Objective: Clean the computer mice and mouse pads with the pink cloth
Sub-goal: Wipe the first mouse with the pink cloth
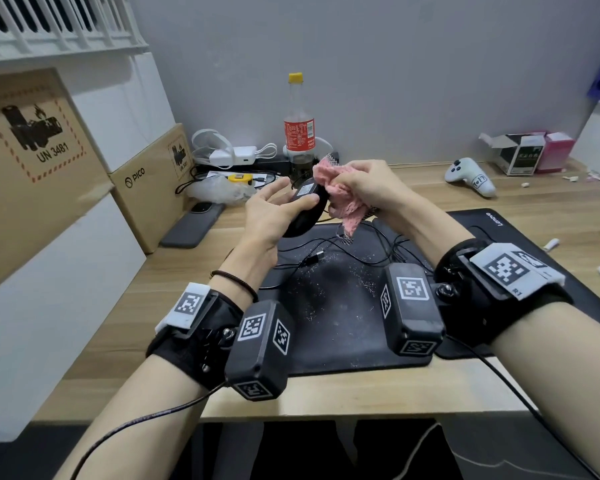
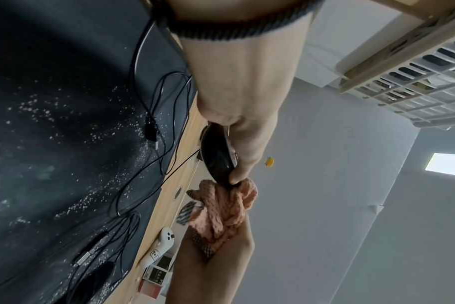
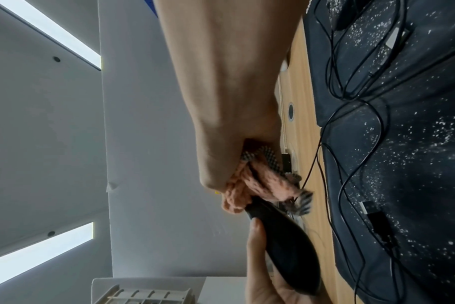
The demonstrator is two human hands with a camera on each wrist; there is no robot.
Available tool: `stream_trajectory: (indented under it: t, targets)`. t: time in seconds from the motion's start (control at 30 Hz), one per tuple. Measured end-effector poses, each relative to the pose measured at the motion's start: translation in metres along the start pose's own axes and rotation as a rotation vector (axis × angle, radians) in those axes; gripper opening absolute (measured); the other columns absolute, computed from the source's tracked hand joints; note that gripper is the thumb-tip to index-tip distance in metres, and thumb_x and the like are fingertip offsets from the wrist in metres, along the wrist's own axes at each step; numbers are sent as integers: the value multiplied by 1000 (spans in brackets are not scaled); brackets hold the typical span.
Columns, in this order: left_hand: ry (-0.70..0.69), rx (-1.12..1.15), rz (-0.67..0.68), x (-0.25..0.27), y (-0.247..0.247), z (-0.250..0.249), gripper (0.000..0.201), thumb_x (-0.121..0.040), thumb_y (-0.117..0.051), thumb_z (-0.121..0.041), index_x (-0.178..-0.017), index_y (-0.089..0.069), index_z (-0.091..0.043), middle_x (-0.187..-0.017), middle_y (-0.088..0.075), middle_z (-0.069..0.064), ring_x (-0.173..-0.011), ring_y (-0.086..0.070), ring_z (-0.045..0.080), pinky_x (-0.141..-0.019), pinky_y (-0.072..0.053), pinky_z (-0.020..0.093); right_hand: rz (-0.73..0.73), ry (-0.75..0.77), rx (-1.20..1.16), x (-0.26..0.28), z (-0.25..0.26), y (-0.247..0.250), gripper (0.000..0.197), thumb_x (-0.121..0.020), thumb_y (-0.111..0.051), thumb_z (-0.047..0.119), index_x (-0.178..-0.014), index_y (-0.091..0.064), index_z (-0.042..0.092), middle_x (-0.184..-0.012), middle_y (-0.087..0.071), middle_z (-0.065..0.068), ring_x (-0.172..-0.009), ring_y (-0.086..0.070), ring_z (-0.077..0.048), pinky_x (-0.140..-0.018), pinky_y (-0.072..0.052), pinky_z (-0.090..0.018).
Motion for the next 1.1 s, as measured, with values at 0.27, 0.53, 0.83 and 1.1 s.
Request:
stream_trajectory:
  t: [0.27, 0.53, 0.83, 1.1]
  targets:
    - [23, 111, 25, -3, 1, 7, 53, -70, -82, -7, -117, -61, -18, -113, -68, 10, -109, -65, 22, -94, -52, 39, -348, 76, -98, 0, 2, 32, 32, -84, -51, 5, -105, -48, 28, -112, -61, -5, -96, -67, -26, -81, -58, -50]
    - [172, 199, 131, -5, -15, 14, 60, -74, -77, -20, -129, -56, -16, -96, -70, -1, -91, -65, 14, -70, -54, 27, -275, 265, 86, 1, 31, 10, 20, -81, -72, 21, -88, -56, 32, -83, -62, 12, -76, -63, -12, -75, -58, -42]
    - [238, 290, 194, 0, -31, 12, 50, -77, -72, -22, -125, -60, -10, -112, -70, 6, -99, -67, 19, -79, -54, 28, -206, 305, -86, 1, 28, 2, 10, -86, -70, 11, -94, -65, 14, -80, -65, 4, -68, -59, -4, -61, -51, -22]
    - [196, 317, 266, -1, -27, 3, 40, -88, -59, -24, -126, -58, -14, -110, -66, 5, -96, -64, 19, -89, -51, 30, -461, 212, -184, -3, 13, 35, 19, -89, -65, 14, -101, -55, 23, -90, -64, 7, -83, -66, -14, -80, -59, -42]
Point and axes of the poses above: each hand's wrist, its own x-axis away from the middle knuckle, its own y-axis out of the back of the hand, z = x × y, the point moved 9 cm from there along -x, towards the middle knuckle
